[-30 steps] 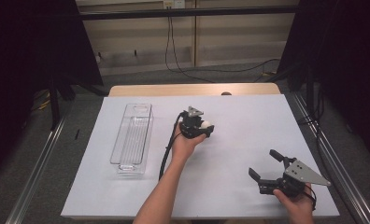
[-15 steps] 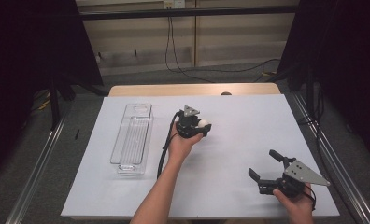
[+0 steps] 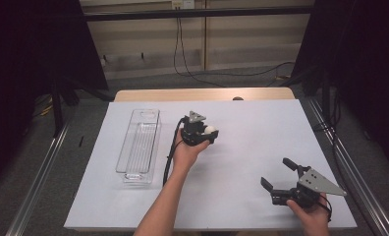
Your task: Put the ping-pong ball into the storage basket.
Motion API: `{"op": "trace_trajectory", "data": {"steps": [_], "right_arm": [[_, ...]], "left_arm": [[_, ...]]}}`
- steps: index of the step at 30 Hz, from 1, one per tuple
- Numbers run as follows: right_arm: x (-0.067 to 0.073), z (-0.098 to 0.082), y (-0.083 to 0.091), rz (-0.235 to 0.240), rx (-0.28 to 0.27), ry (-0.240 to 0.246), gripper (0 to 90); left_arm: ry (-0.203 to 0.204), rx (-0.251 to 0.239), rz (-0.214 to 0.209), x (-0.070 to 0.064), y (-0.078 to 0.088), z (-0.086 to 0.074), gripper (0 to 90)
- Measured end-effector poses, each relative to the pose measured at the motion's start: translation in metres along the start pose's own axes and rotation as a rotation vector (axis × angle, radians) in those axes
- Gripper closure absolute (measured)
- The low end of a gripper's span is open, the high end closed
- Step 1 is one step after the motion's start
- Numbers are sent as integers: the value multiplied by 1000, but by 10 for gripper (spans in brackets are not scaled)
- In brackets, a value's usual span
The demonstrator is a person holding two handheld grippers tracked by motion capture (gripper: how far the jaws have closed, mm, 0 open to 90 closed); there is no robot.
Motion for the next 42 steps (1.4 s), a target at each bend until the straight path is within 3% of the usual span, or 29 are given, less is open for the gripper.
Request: {"op": "trace_trajectory", "data": {"steps": [3, 33, 34, 42], "right_arm": [[0, 0, 0, 1, -1, 1, 8], [-1, 0, 1, -8, 2, 0, 8], [-1, 0, 0, -12, 0, -2, 8], [-1, 0, 0, -12, -3, 1, 8]], "left_arm": [[3, 4, 18, 0, 2, 1, 512], [-1, 12, 34, 10, 19, 9, 512], [16, 2, 38, 9, 19, 9, 512], [20, 4, 49, 14, 23, 11, 512]]}}
Point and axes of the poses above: each handheld gripper's, and its own axes: y roughly backward along the jaws, z roughly out of its top, x roughly to its left, the point moved 1 cm from there along -y, roughly forward along the jaws, and after that the axes turned 11 degrees about -x, right-handed, at the moved point
